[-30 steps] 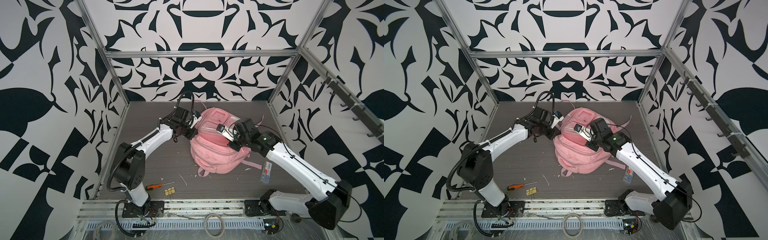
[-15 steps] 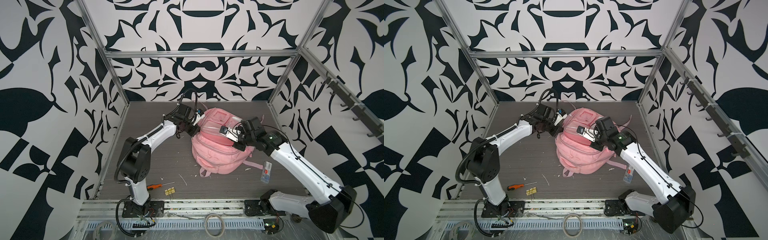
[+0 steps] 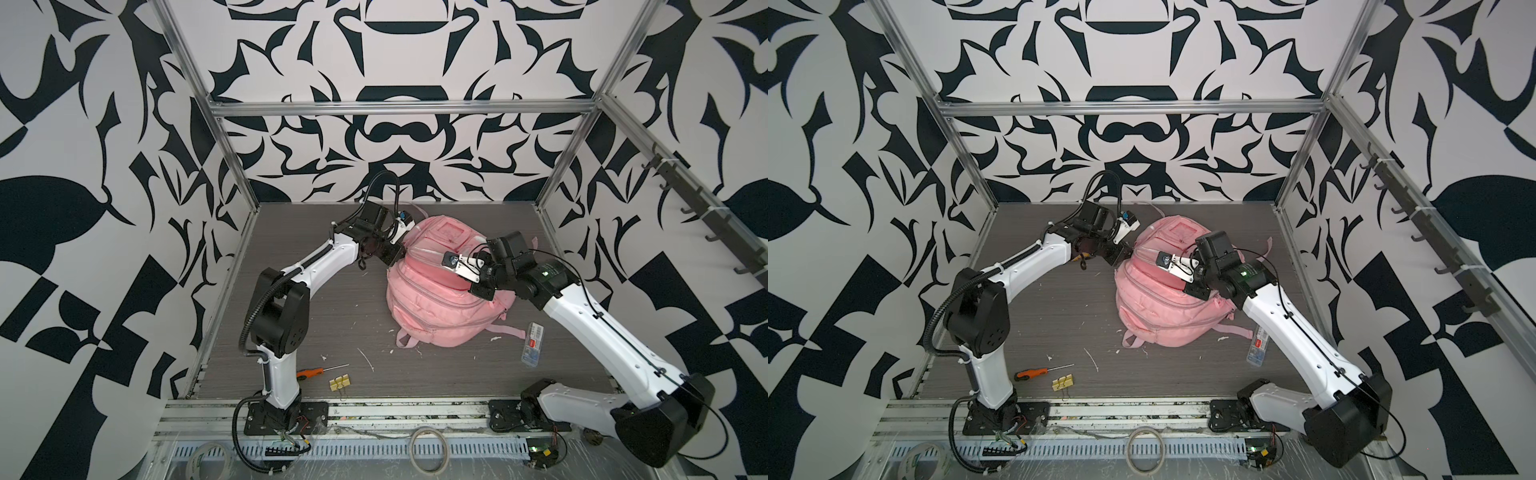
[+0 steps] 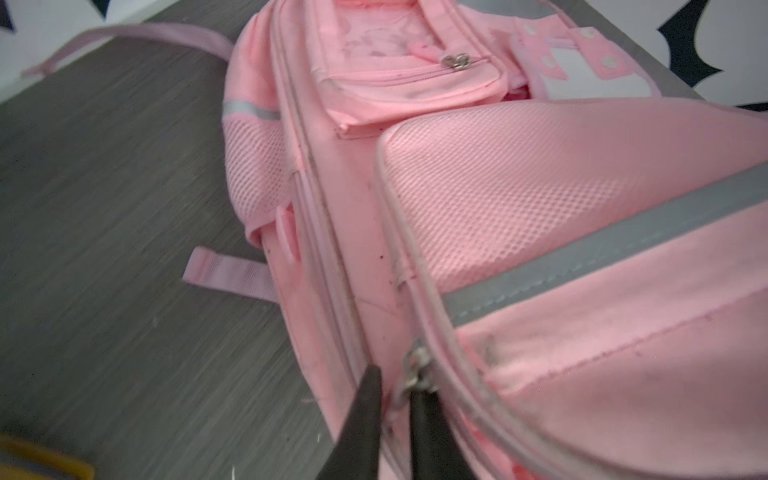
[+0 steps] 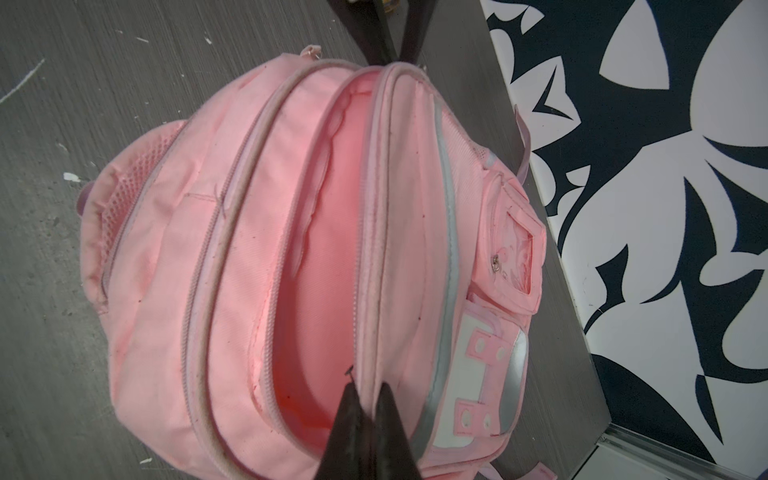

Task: Pack the student bag
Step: 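Release the zipper with the left gripper and reach to the yellow wallet while right holds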

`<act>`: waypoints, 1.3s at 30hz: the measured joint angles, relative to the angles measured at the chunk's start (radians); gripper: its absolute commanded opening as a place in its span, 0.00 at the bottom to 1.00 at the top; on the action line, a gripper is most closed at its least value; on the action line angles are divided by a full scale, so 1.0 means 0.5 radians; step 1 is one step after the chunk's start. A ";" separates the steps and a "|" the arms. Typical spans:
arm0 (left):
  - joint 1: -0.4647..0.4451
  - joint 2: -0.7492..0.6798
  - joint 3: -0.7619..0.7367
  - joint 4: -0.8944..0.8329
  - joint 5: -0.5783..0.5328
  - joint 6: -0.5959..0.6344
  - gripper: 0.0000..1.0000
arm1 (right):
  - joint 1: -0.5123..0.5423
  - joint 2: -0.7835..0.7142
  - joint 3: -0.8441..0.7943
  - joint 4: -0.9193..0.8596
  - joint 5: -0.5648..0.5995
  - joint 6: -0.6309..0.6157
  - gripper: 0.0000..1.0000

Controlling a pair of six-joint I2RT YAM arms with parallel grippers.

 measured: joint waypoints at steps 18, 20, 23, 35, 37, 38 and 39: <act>0.753 0.358 0.419 -0.556 -0.419 -0.877 0.99 | -0.018 0.033 0.006 0.128 -0.046 0.450 0.00; 0.796 0.526 0.531 -0.608 -0.439 -0.903 1.00 | -0.018 0.038 0.006 0.143 -0.050 0.497 0.00; 0.842 0.767 0.759 -0.701 -0.487 -0.931 0.99 | -0.018 0.039 0.005 0.178 -0.051 0.562 0.00; 0.734 1.055 1.064 -0.752 -0.492 -1.150 0.99 | -0.017 0.039 0.001 0.226 -0.049 0.668 0.00; 0.693 1.062 1.064 -0.747 -0.527 -1.176 0.99 | -0.017 0.039 0.001 0.227 -0.048 0.674 0.00; 0.675 1.062 1.061 -0.744 -0.542 -1.192 0.99 | -0.017 0.039 -0.001 0.227 -0.048 0.676 0.00; 0.660 1.062 1.051 -0.734 -0.575 -1.202 0.99 | -0.017 0.039 -0.005 0.233 -0.047 0.681 0.00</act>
